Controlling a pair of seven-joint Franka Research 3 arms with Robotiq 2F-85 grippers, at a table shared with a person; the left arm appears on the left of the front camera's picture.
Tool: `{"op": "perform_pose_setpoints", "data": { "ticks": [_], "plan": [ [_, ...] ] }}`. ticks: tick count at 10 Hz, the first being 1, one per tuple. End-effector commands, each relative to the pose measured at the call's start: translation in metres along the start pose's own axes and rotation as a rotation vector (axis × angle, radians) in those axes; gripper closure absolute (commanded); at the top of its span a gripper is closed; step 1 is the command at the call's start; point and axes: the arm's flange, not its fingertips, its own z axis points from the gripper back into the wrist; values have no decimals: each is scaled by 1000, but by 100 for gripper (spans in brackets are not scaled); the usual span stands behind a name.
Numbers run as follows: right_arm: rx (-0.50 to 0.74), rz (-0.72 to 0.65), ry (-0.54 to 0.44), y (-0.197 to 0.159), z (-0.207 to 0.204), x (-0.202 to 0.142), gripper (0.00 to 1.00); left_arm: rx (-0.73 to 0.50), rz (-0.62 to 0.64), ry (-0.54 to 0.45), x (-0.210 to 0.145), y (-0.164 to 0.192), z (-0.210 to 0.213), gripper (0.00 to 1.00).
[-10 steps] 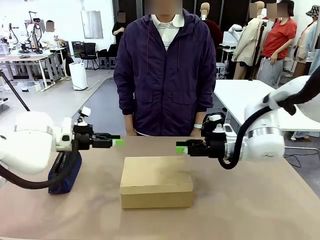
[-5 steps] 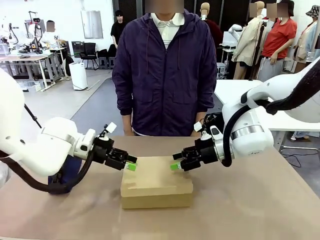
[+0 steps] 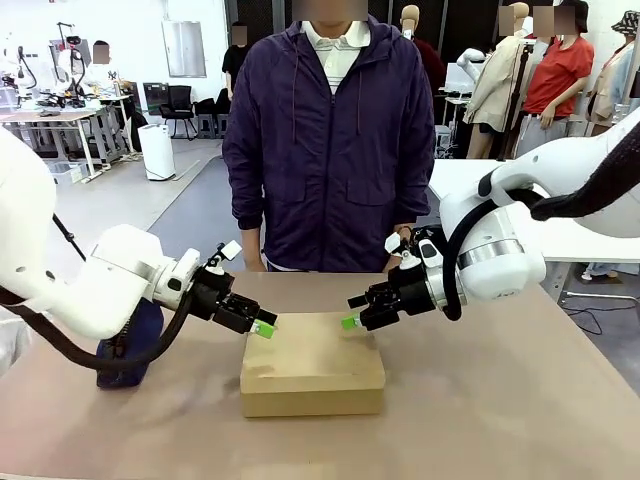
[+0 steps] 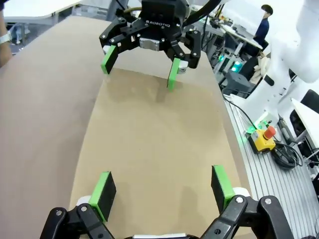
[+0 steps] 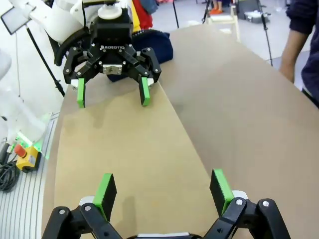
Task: Pack the items into the box.
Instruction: Close the Mailer Box.
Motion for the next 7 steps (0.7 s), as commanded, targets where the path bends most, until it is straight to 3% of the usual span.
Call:
{"op": "perform_pose_setpoints", "data": {
  "ticks": [1,2,4,6,7],
  "plan": [
    [21,-85,-47,-8,16,33,0,21,6,-70,15,0,27,0],
    [18,-190,-100,-15,31,51,0,0,60,-137,29,-6,49,0],
    [41,-548,-173,-24,67,75,0,-129,397,-223,61,-17,100,0],
    [76,-850,-159,-19,110,63,0,-355,719,-310,74,-25,157,0],
    [119,-1019,-170,-11,142,49,0,-392,875,-324,70,-31,187,0]
  ]
}}
